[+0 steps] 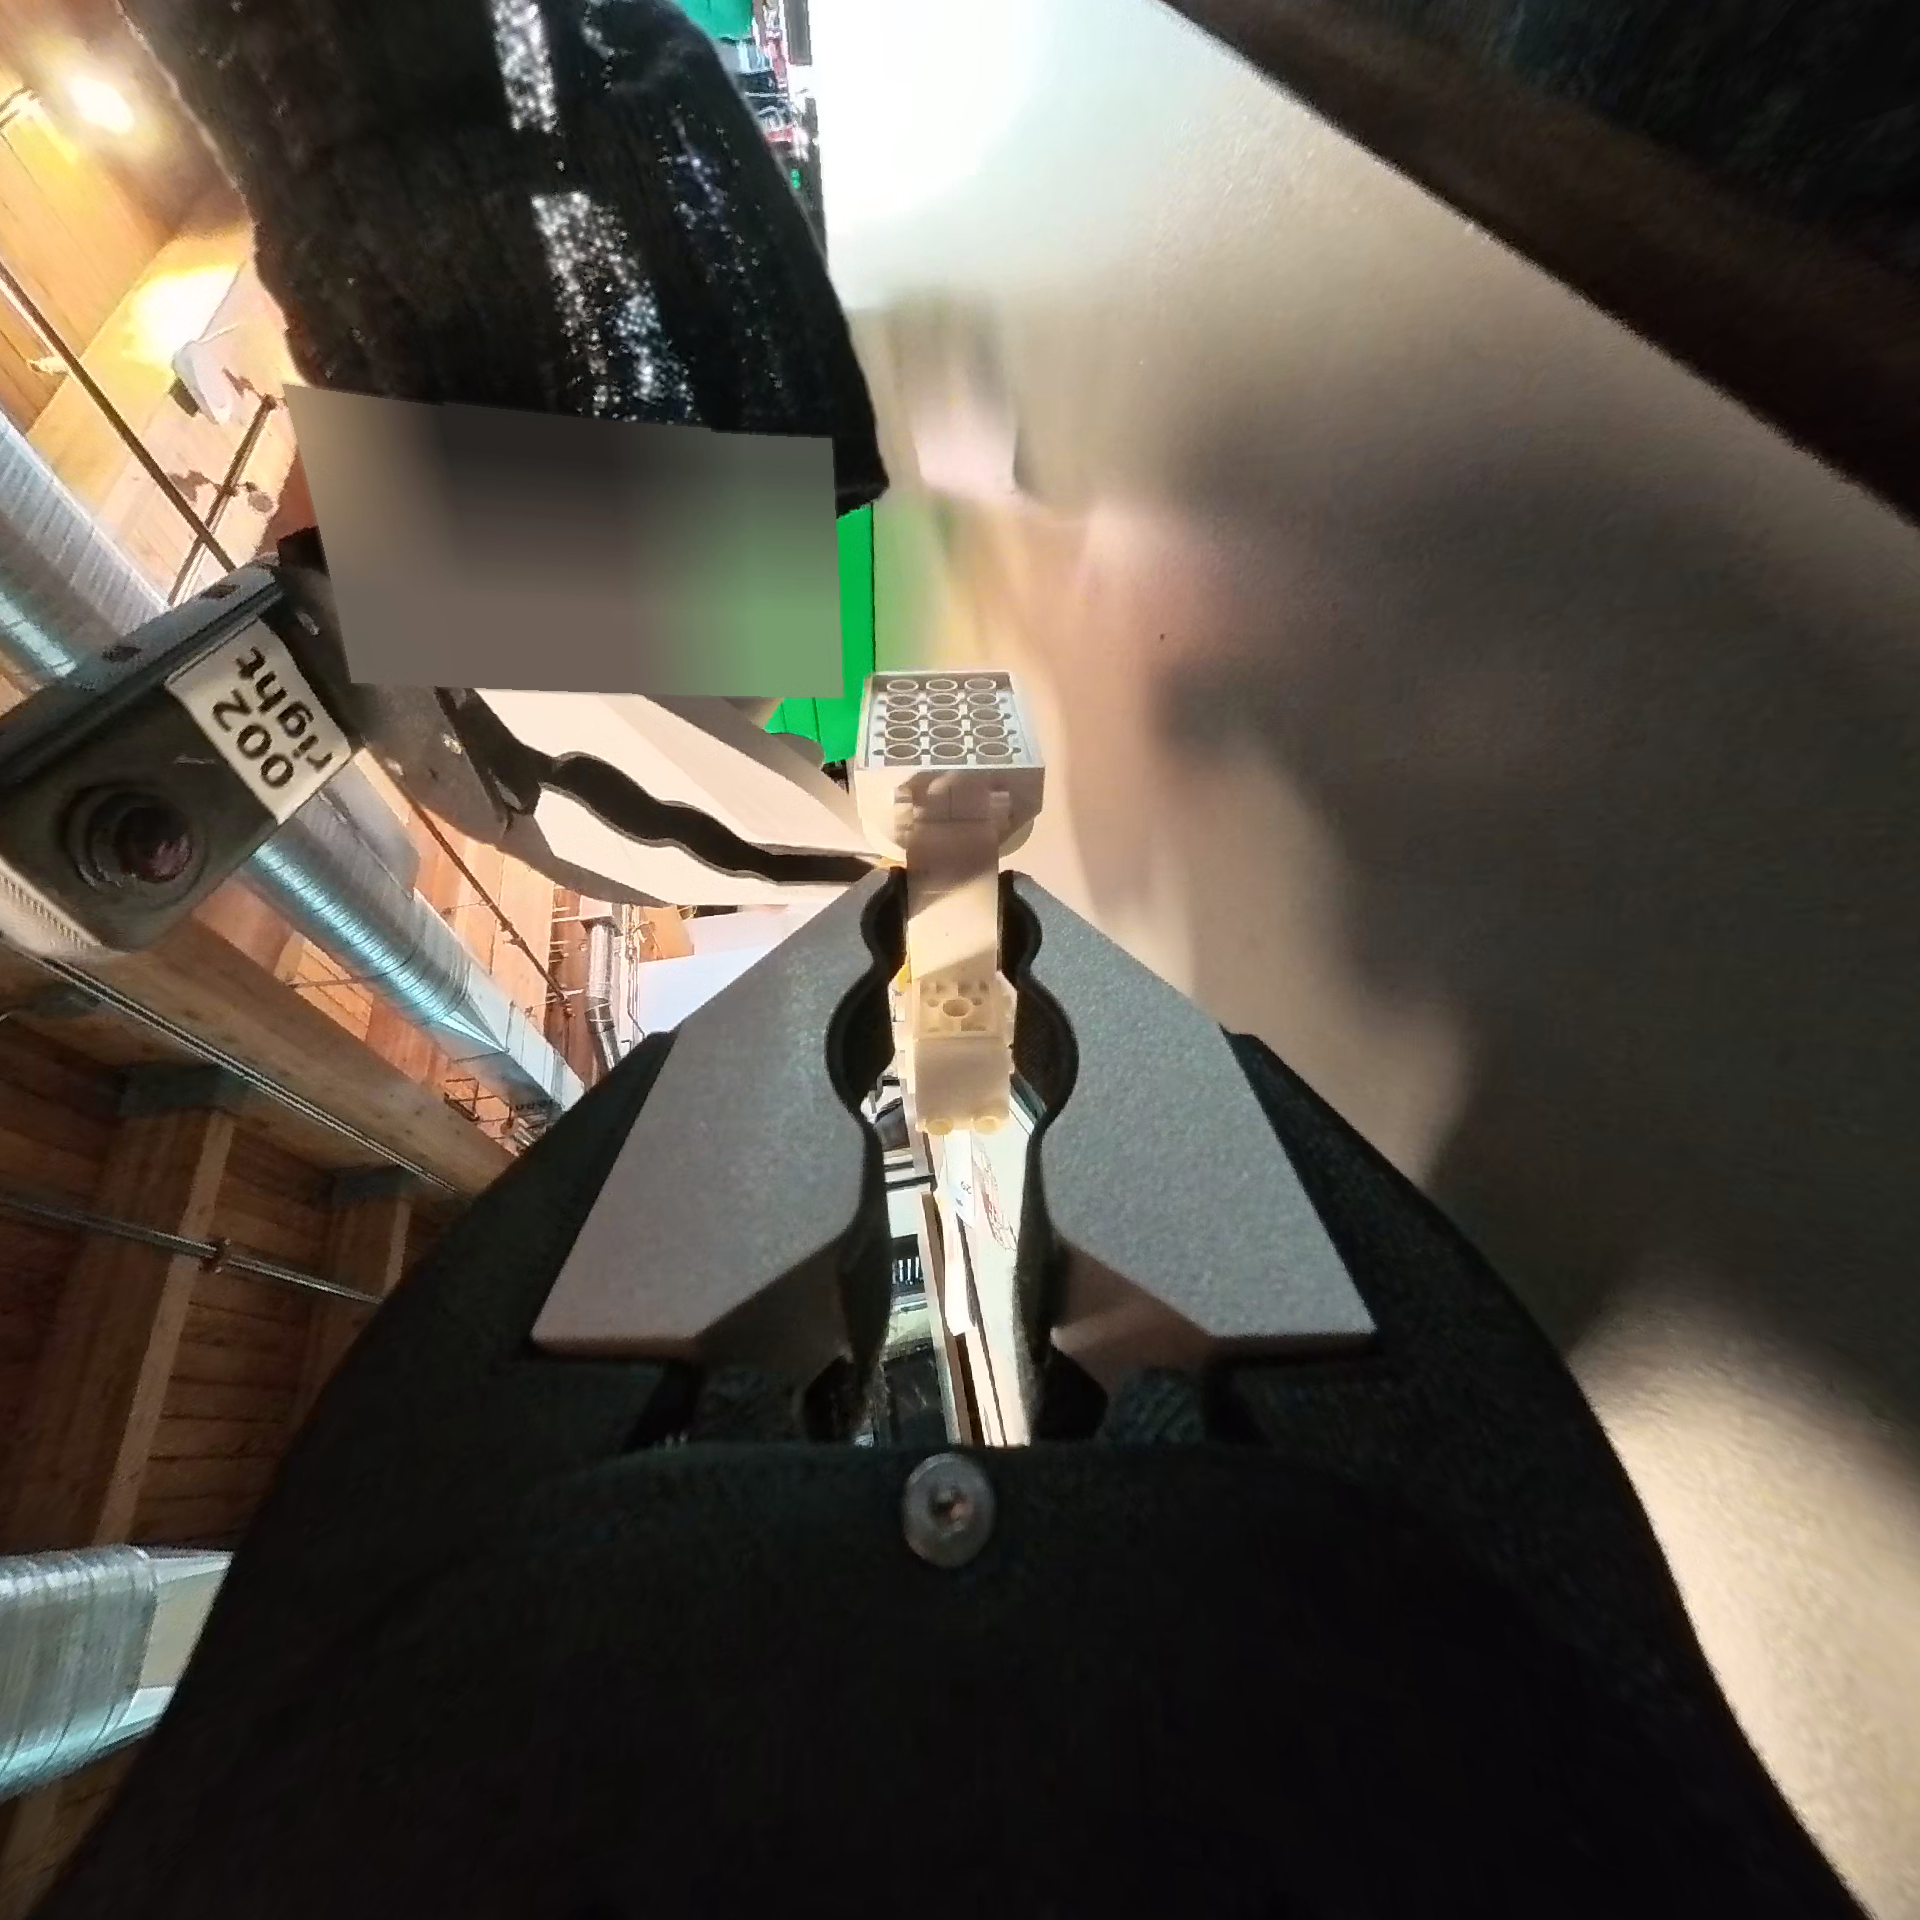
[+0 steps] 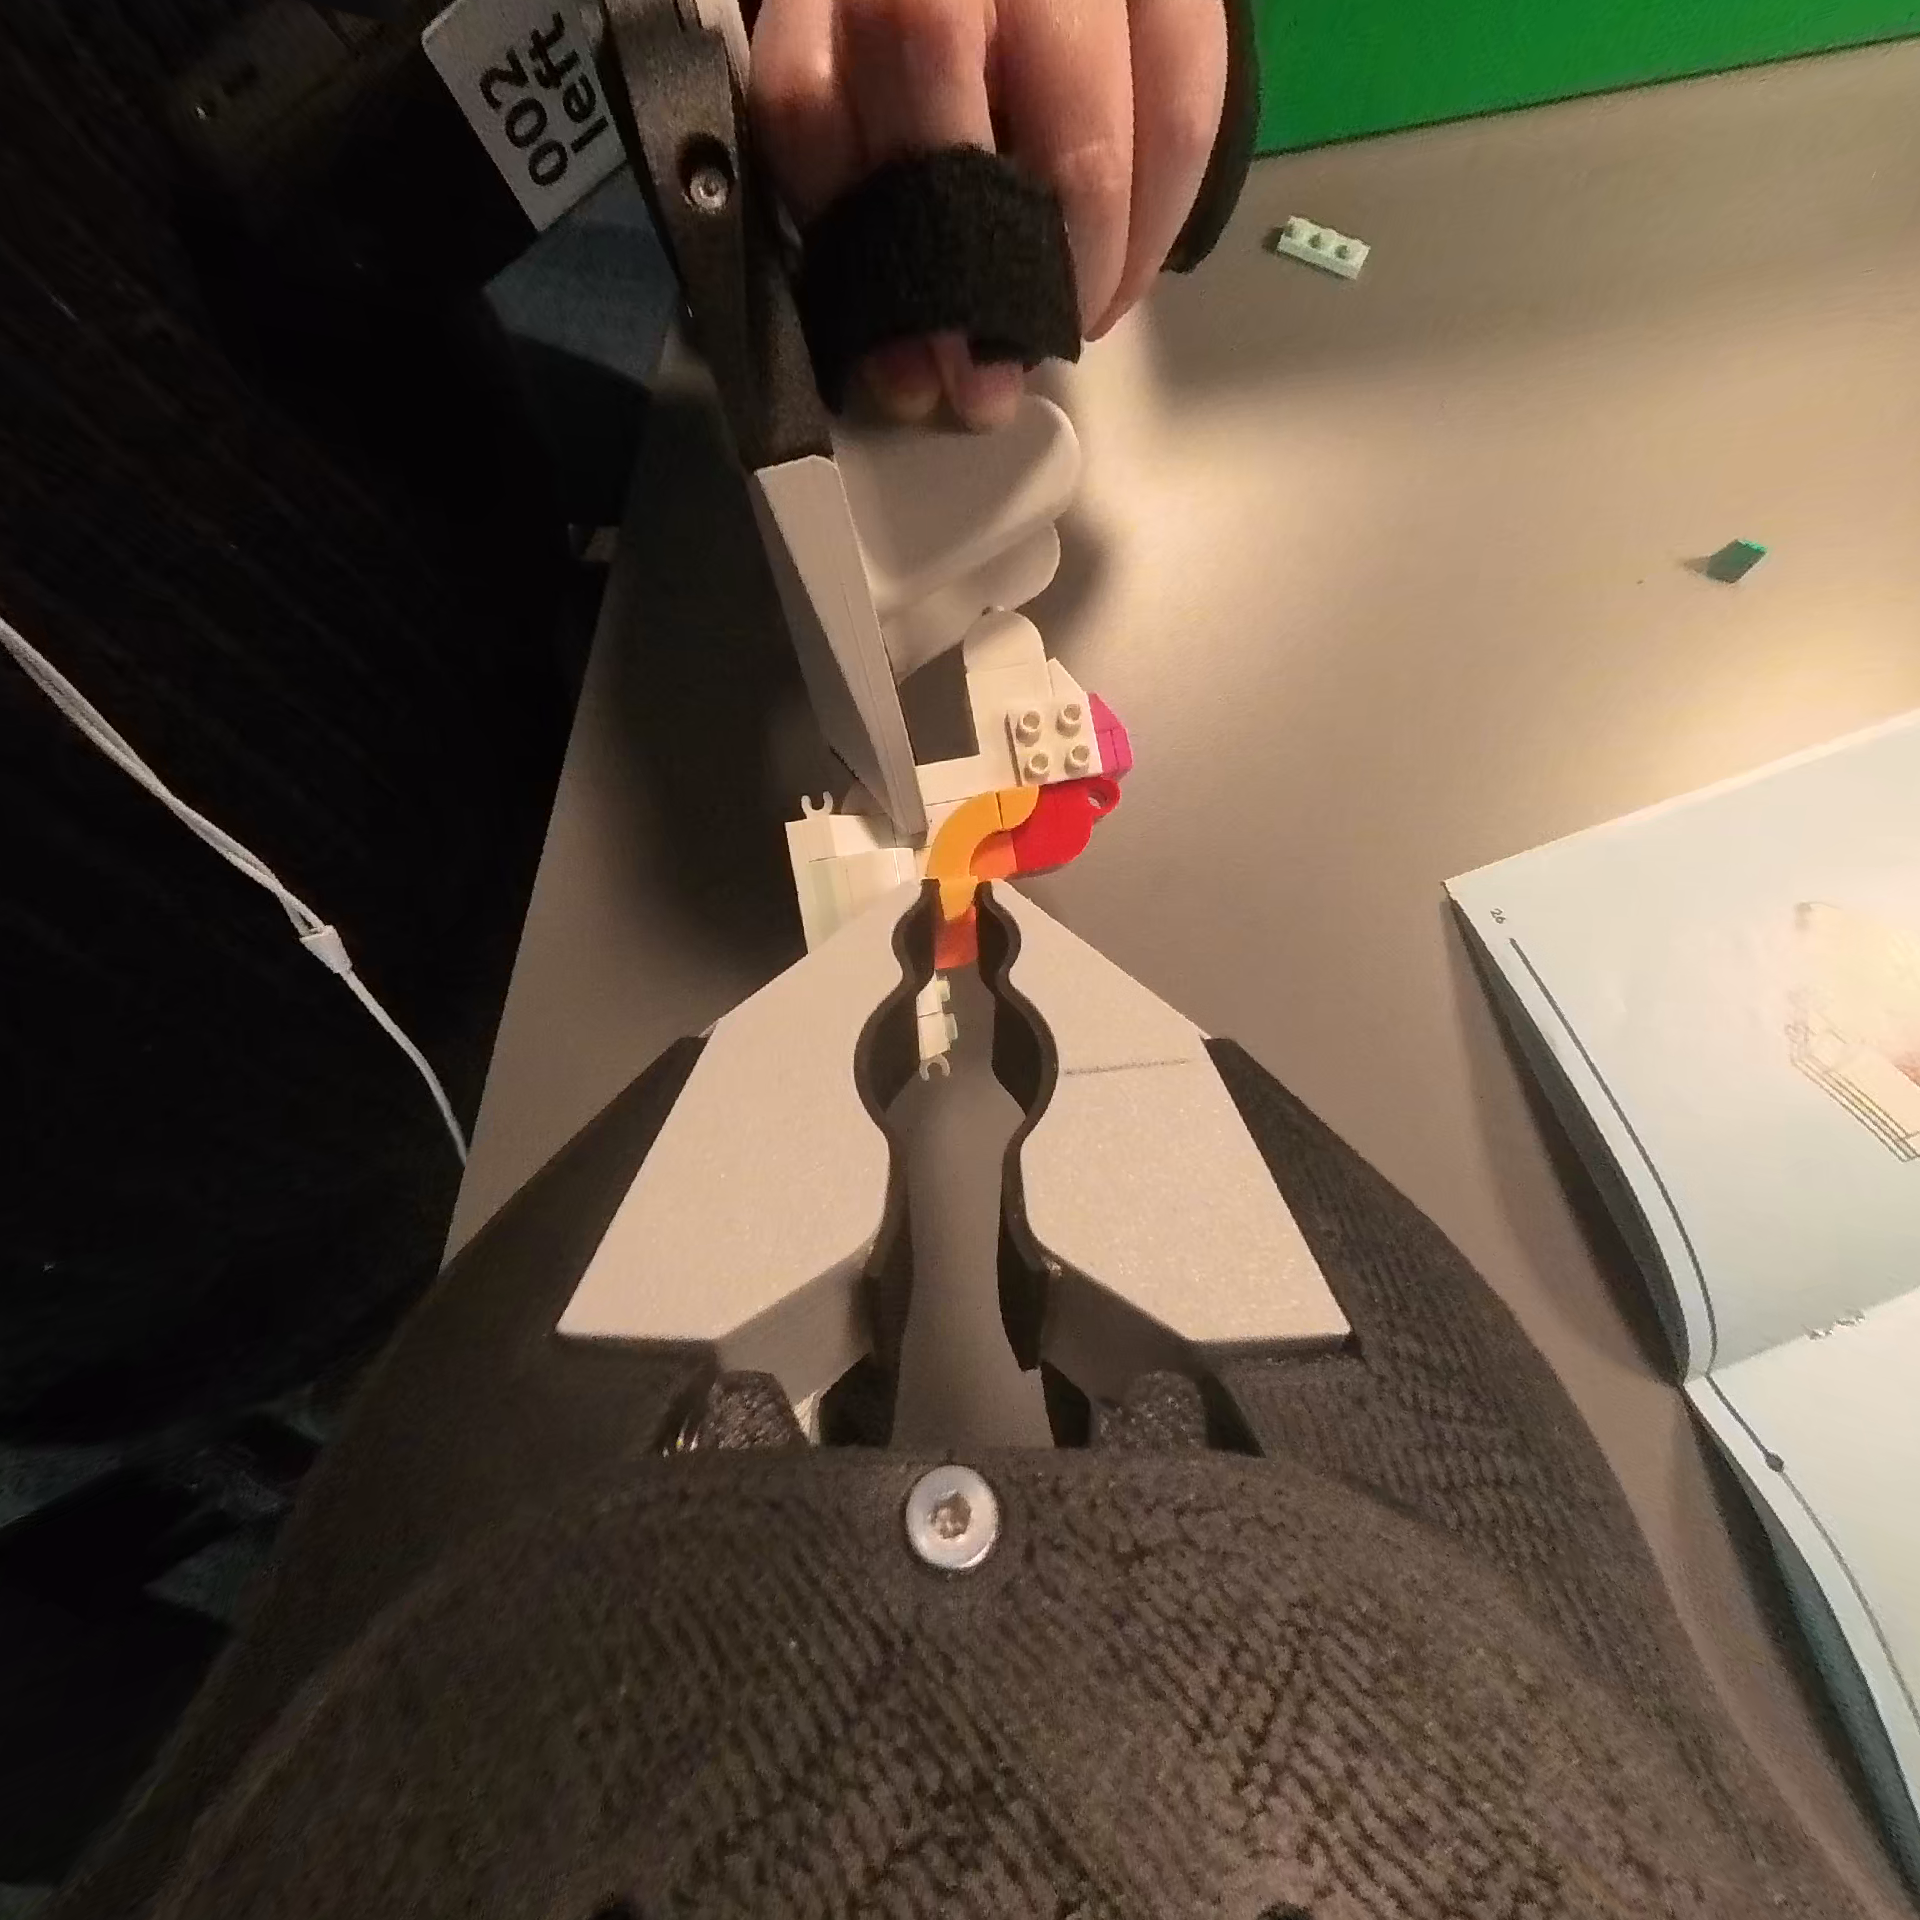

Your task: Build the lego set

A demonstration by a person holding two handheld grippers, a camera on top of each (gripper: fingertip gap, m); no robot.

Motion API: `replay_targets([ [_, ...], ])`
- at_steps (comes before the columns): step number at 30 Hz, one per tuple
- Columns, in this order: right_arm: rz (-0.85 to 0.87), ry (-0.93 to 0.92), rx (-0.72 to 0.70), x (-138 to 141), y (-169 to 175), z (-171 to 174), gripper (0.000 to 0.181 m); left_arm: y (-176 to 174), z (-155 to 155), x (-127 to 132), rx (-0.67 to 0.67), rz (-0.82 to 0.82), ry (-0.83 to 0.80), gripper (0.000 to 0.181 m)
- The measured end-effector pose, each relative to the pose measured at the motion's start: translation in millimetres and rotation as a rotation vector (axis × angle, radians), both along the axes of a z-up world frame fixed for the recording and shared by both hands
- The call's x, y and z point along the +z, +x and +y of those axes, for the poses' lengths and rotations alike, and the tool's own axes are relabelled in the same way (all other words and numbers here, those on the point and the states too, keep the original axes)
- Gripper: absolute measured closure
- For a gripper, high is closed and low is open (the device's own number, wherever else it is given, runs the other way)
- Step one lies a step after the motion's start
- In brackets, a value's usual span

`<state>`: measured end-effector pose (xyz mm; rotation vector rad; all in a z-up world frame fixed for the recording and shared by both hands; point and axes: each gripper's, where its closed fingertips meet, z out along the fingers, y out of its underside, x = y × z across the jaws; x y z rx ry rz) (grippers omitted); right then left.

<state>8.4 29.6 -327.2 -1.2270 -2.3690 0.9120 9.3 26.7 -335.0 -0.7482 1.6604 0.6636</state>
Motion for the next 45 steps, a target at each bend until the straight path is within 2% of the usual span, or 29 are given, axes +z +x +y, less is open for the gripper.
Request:
replay_targets([
  [29,-0.049,-0.044,-0.027,6.9,-0.7,-1.8,0.175,1.1,-0.2,5.9,-0.005,-0.009,0.049,0.165],
  [32,-0.038,-0.067,-0.022,11.5,-0.6,-4.7,0.172,0.6,-0.3,6.0,-0.002,-0.01,0.052,0.165],
  [34,-0.043,-0.09,-0.009,13.4,1.4,-8.8,0.163,-0.5,0.7,6.0,0.005,-0.01,0.052,0.165],
  [41,0.029,-0.054,-0.012,24.3,2.2,-5.9,0.156,-2.8,1.7,5.5,0.016,-0.015,0.05,0.165],
  [45,0.147,0.061,-0.038,36.2,5.7,6.2,0.144,-6.3,3.9,4.4,0.035,-0.008,0.041,0.165],
])
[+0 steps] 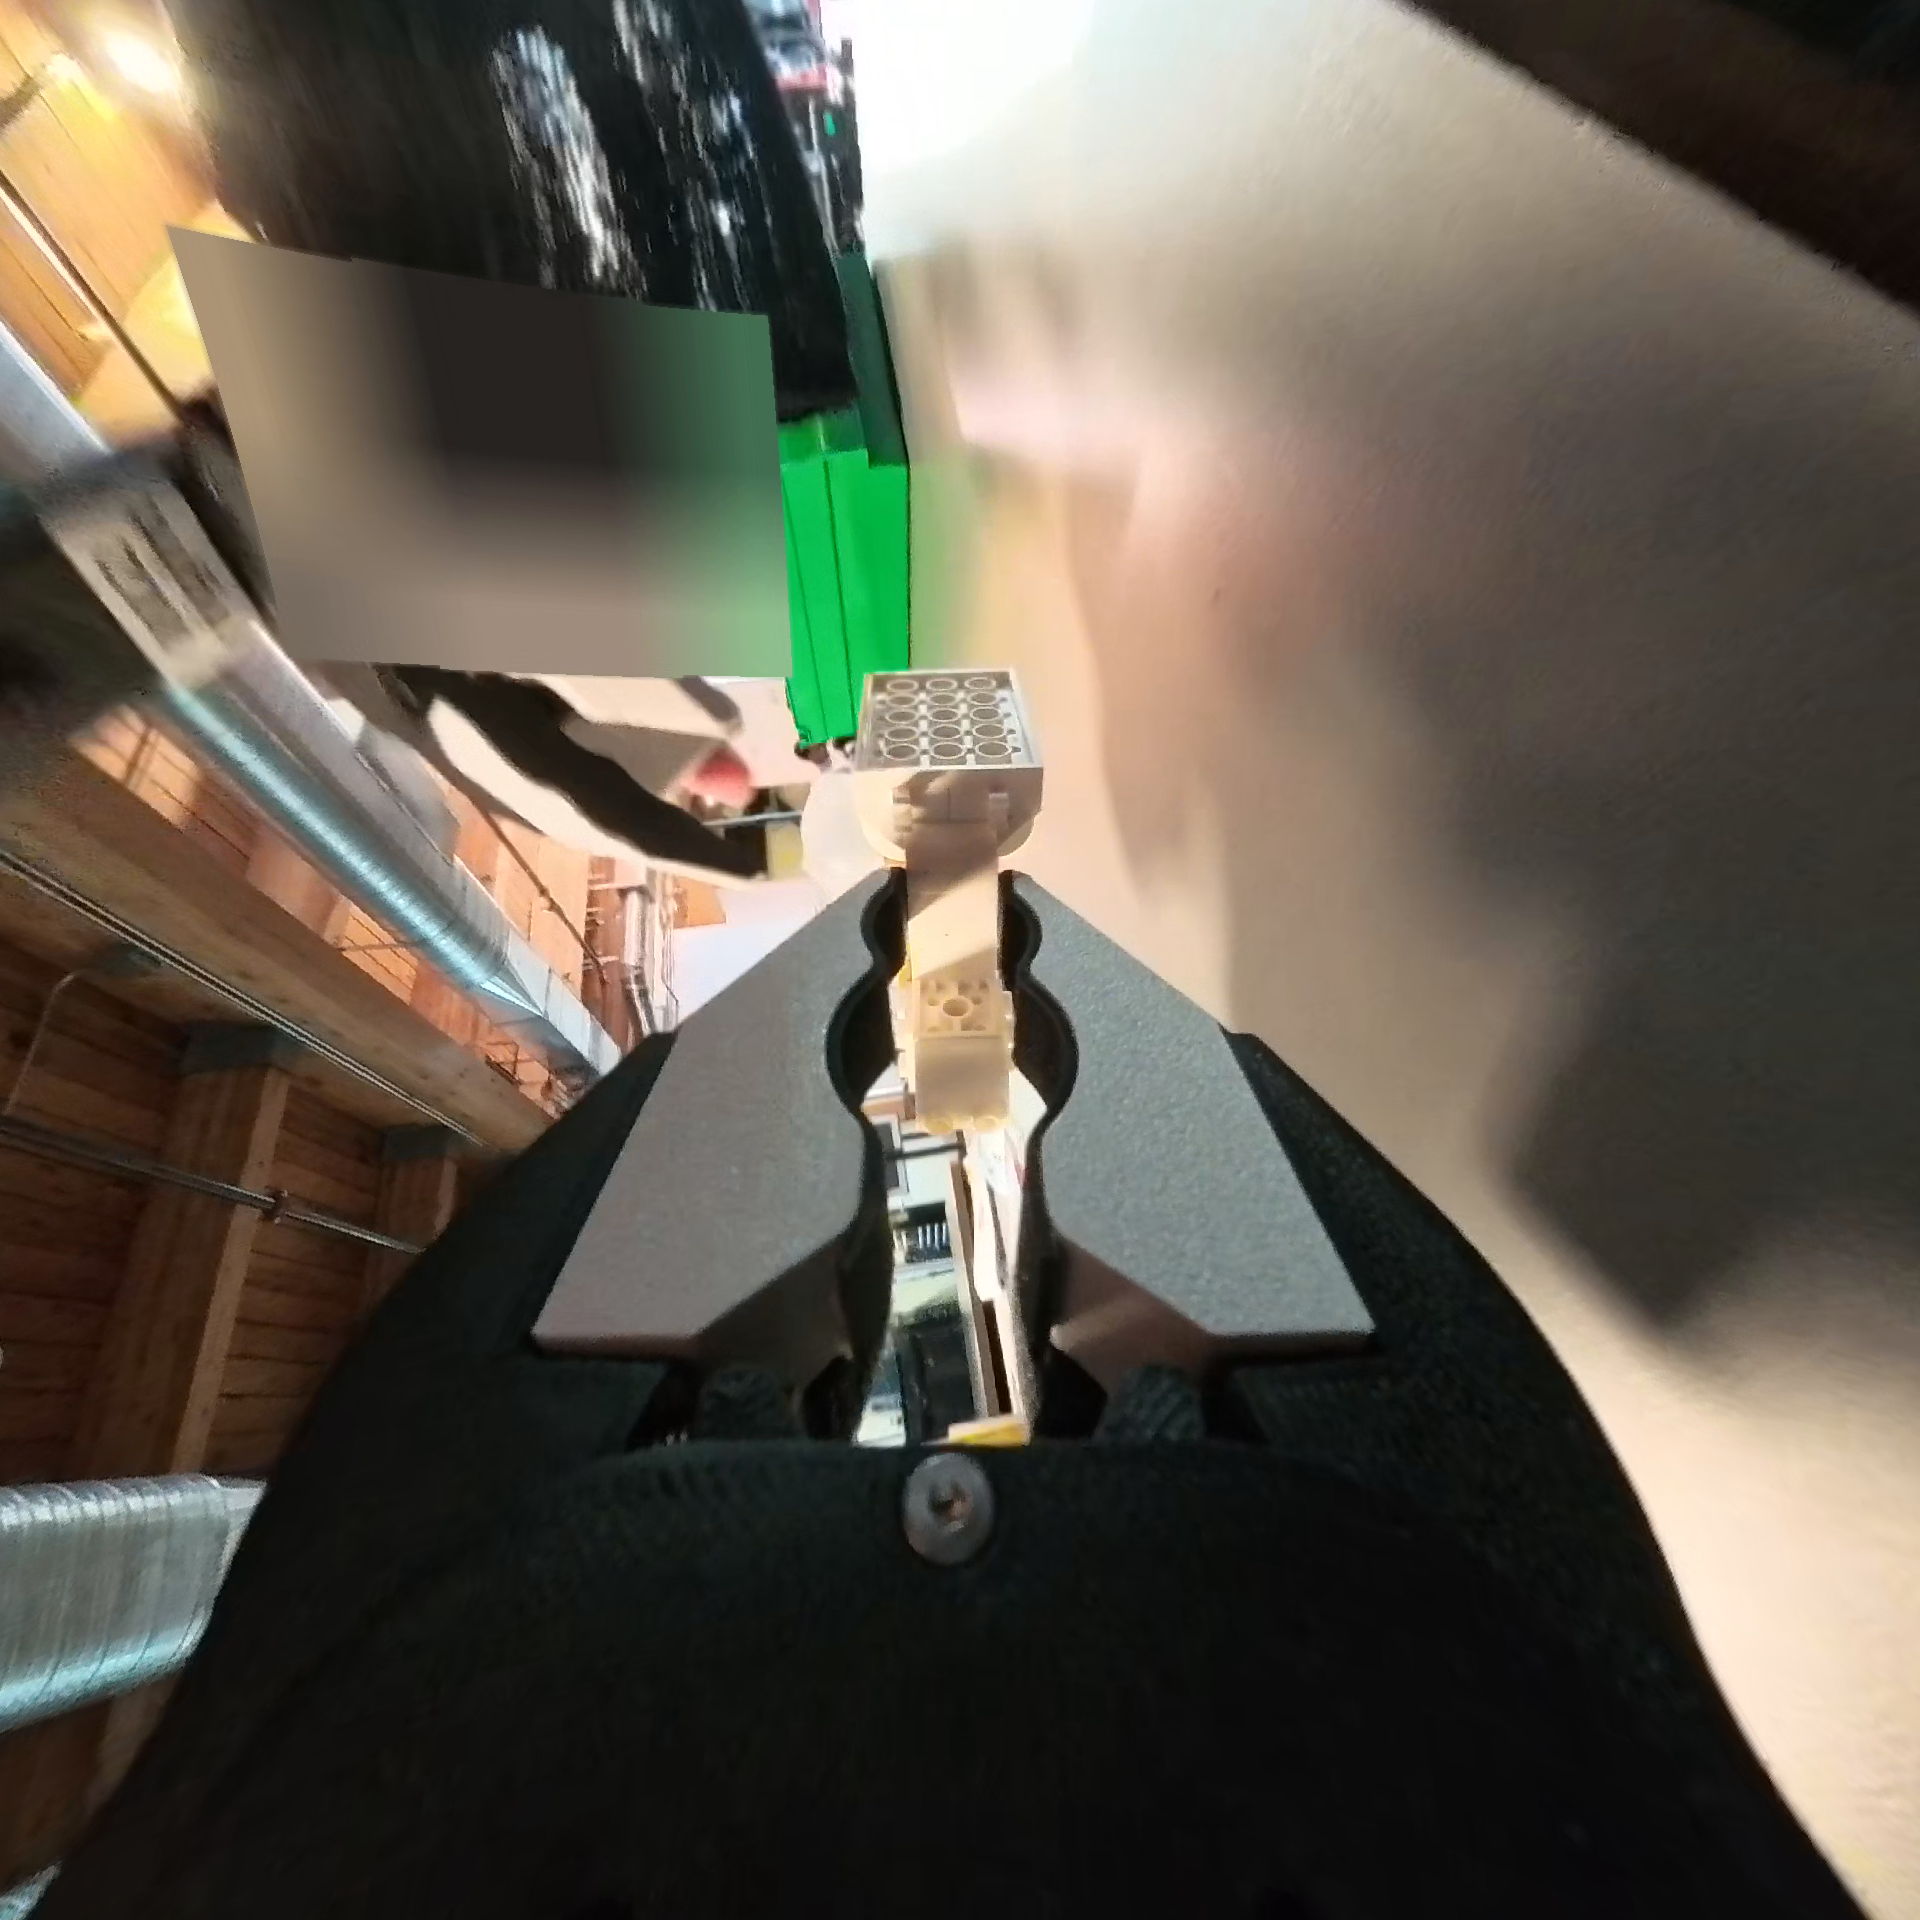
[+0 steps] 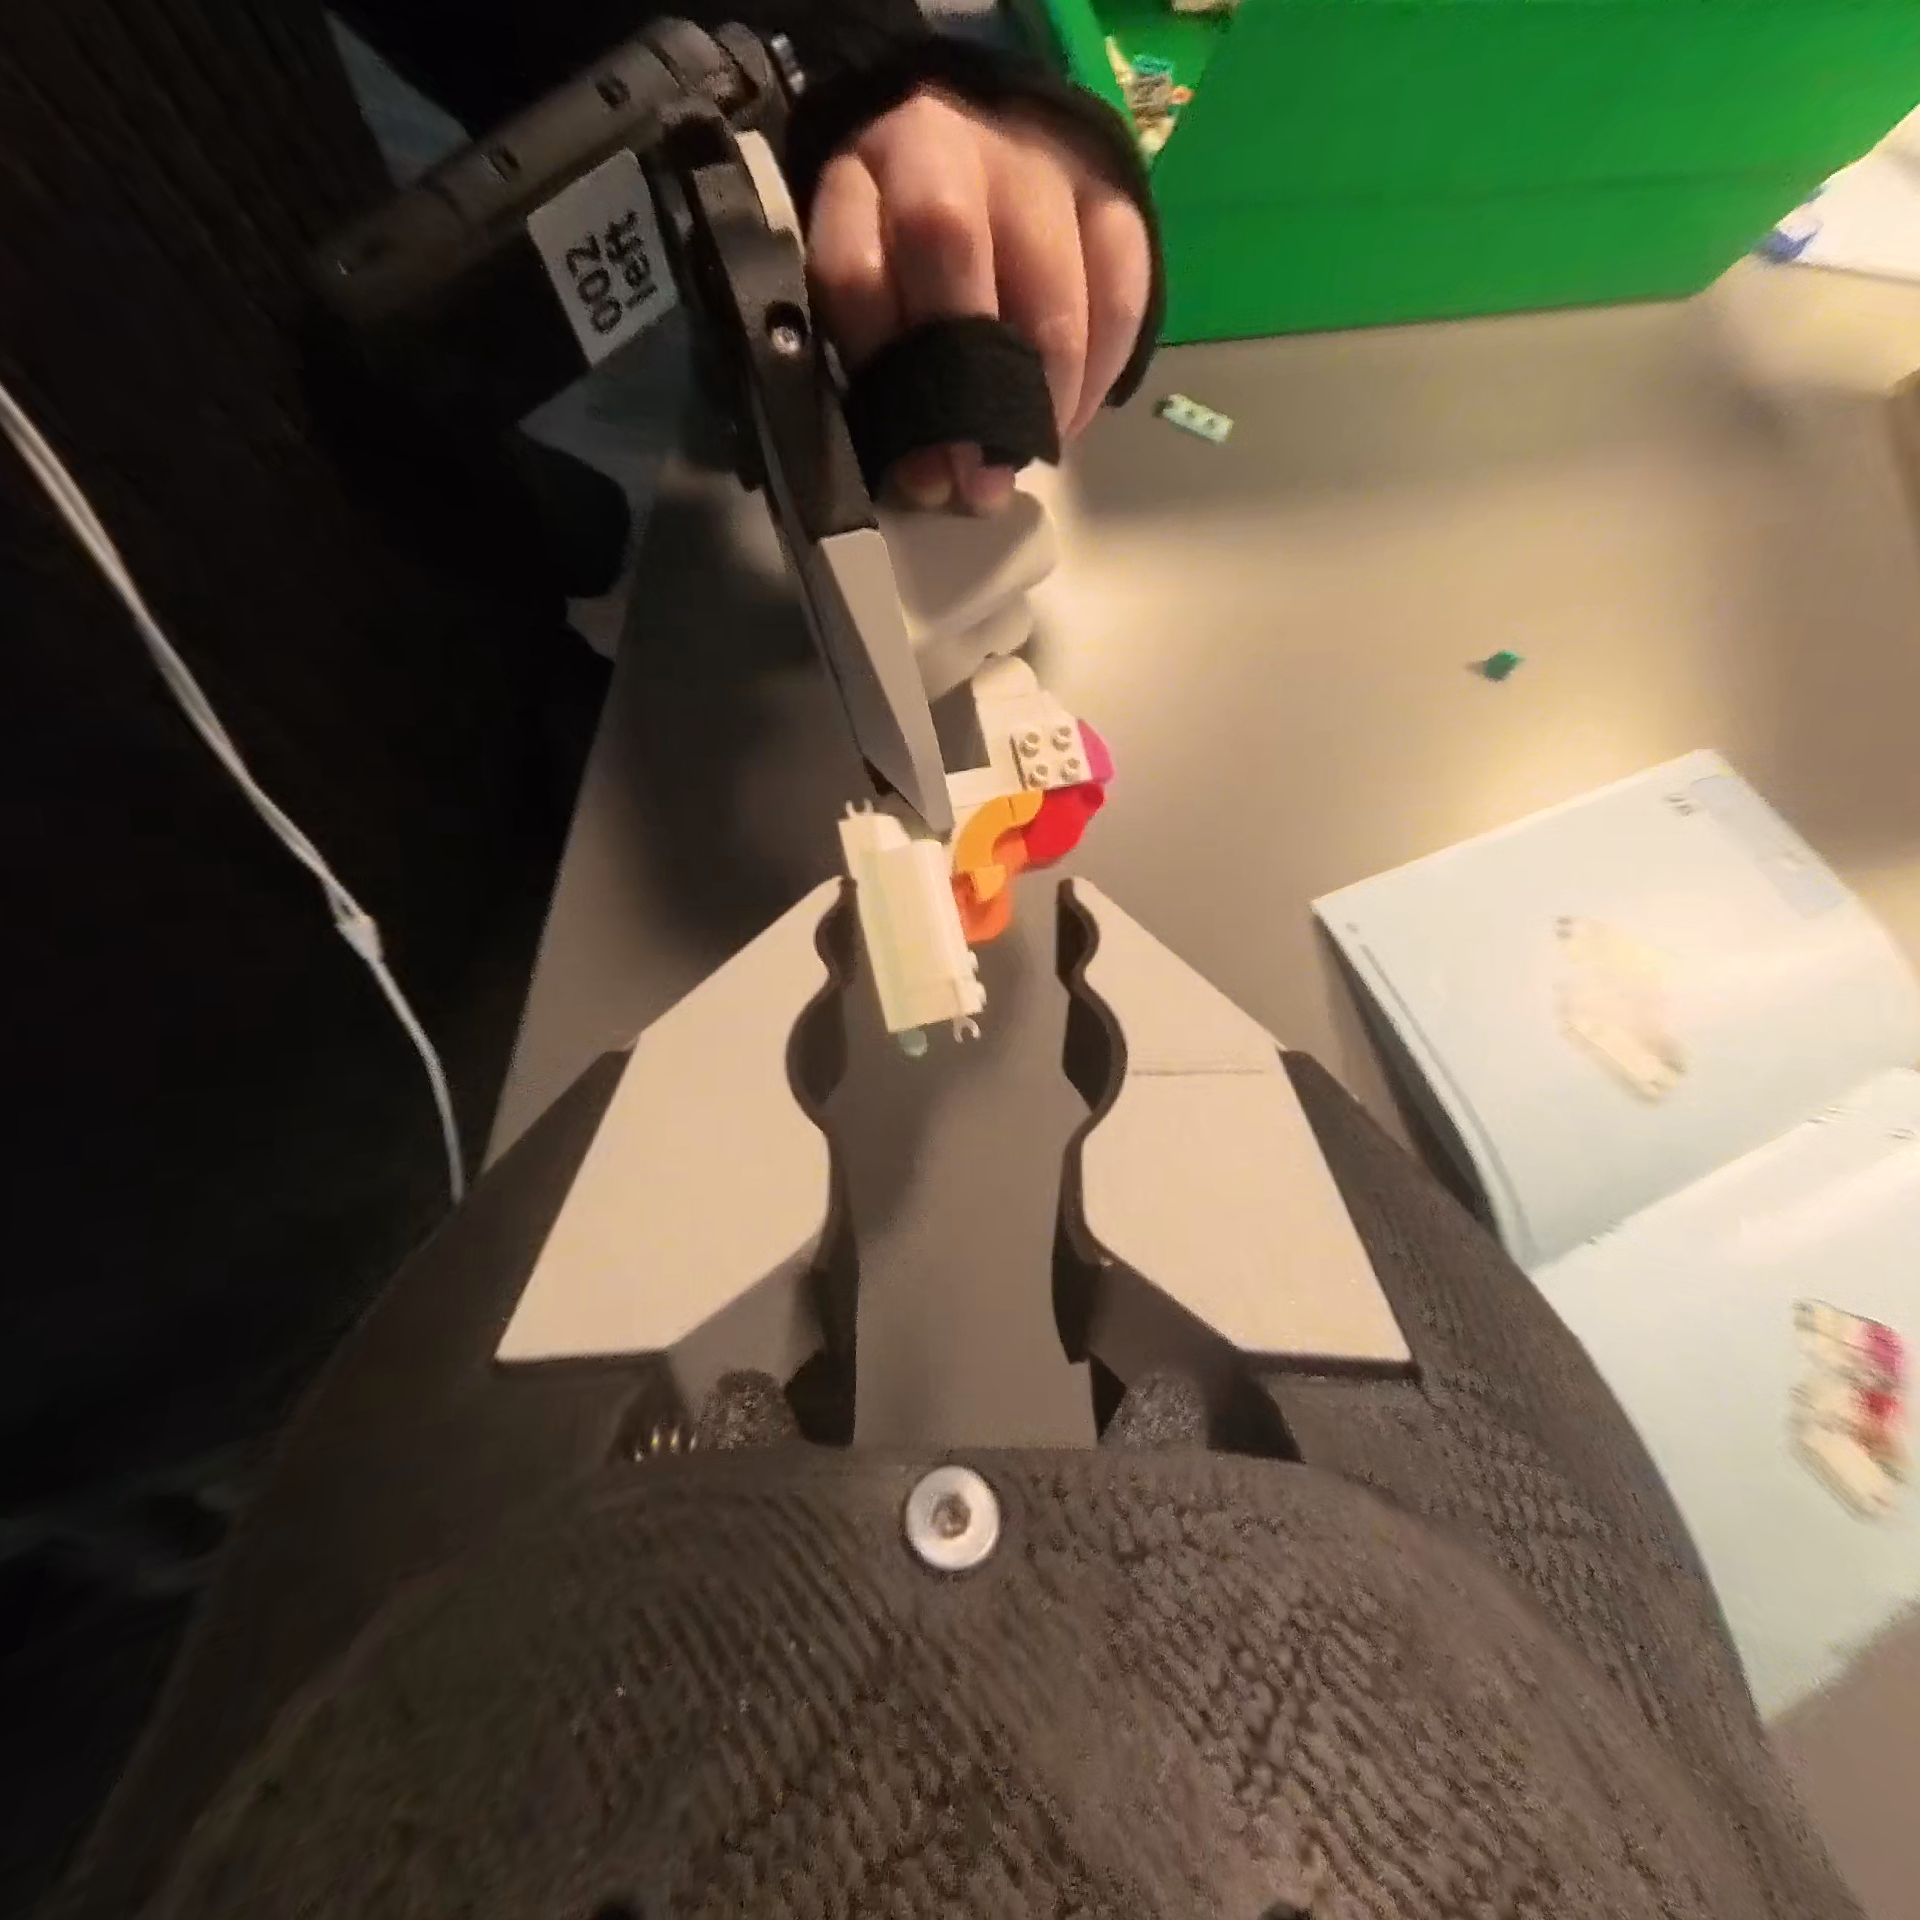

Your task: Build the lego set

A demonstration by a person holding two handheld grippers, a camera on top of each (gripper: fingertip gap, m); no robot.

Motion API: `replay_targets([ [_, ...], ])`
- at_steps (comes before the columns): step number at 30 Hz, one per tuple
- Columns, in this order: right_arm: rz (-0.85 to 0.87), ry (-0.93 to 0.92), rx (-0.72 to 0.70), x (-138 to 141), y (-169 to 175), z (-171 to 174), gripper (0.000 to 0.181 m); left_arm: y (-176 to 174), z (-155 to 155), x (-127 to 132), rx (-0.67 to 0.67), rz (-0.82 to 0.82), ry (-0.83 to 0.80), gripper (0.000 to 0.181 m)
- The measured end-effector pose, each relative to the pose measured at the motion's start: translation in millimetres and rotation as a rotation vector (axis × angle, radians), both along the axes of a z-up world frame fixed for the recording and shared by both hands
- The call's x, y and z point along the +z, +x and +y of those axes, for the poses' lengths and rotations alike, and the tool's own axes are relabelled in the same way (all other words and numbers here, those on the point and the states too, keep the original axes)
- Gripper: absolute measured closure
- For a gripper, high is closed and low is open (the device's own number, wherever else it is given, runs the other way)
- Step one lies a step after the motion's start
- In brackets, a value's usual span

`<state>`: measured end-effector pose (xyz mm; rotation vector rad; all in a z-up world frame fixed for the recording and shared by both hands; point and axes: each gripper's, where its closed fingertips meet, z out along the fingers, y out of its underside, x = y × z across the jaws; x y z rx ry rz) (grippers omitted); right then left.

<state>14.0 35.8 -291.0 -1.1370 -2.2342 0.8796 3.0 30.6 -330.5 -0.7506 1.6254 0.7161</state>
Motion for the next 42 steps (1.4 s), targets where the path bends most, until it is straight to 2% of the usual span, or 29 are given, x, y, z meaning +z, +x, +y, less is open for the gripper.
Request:
replay_targets([
  [8,0.235,0.264,-0.077,17.3,34.6,2.4,0.134,-5.1,4.2,6.2,0.046,0.014,0.014,0.165],
  [10,0.307,0.344,-0.049,23.1,45.6,-4.6,0.127,-5.5,5.5,11.6,0.067,0.037,0.048,0.165],
  [14,0.425,0.59,-0.006,31.3,60.3,-11.8,0.124,1.7,0.1,28.9,0.054,0.031,0.123,0.165],
  [17,0.495,0.697,0.008,43.0,68.7,-17.5,0.124,12.9,-6.2,39.6,0.027,0.043,0.136,0.165],
  [20,0.541,0.798,0.049,57.0,78.1,-24.0,0.125,30.0,-19.5,60.2,-0.03,0.044,0.139,0.165],
  [23,0.565,0.935,0.154,67.4,87.3,-36.7,0.134,46.0,-34.8,93.7,-0.087,0.038,0.179,0.165],
  [29,0.636,1.113,0.223,102.6,94.8,-49.7,0.13,69.0,-78.2,155.2,-0.272,-0.11,0.122,0.165],
  [33,0.677,1.154,0.271,112.3,93.6,-65.5,0.131,80.4,-100.3,174.9,-0.362,-0.176,0.097,0.165],
  [39,0.818,0.988,0.293,131.8,89.7,-97.4,0.126,100.9,-125.0,178.3,-0.464,-0.187,0.072,0.165],
  [42,0.87,0.929,0.338,134.0,90.6,-113.2,0.132,104.3,-133.4,181.4,-0.491,-0.191,0.071,0.166],
])
